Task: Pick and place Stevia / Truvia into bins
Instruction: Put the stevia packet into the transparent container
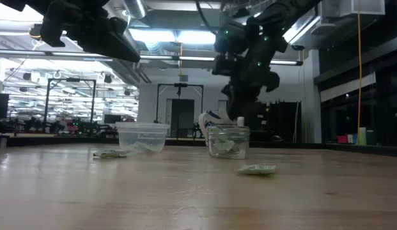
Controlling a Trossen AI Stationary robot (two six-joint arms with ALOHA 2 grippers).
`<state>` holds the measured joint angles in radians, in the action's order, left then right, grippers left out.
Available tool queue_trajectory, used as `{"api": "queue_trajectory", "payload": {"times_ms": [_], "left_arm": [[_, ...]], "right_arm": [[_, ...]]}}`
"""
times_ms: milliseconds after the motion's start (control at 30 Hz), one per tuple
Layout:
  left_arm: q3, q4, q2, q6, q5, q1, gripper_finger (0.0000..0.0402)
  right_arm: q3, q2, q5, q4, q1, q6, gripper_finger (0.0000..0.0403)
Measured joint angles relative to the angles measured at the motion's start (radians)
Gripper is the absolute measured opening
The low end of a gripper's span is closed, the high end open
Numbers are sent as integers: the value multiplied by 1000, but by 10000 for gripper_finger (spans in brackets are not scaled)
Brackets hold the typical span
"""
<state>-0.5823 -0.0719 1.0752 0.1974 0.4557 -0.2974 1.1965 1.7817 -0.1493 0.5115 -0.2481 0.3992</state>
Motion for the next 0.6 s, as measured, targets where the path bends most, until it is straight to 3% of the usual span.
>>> {"api": "queue_trajectory", "payload": {"times_ms": [367,600], "left_arm": [[0,0,0,19,0,0,6],[0,1,0,52,-1,0,6]], "right_arm": [[0,-35,2,14,88,-10,0],[0,-35,118,21,208,-32,0]]}}
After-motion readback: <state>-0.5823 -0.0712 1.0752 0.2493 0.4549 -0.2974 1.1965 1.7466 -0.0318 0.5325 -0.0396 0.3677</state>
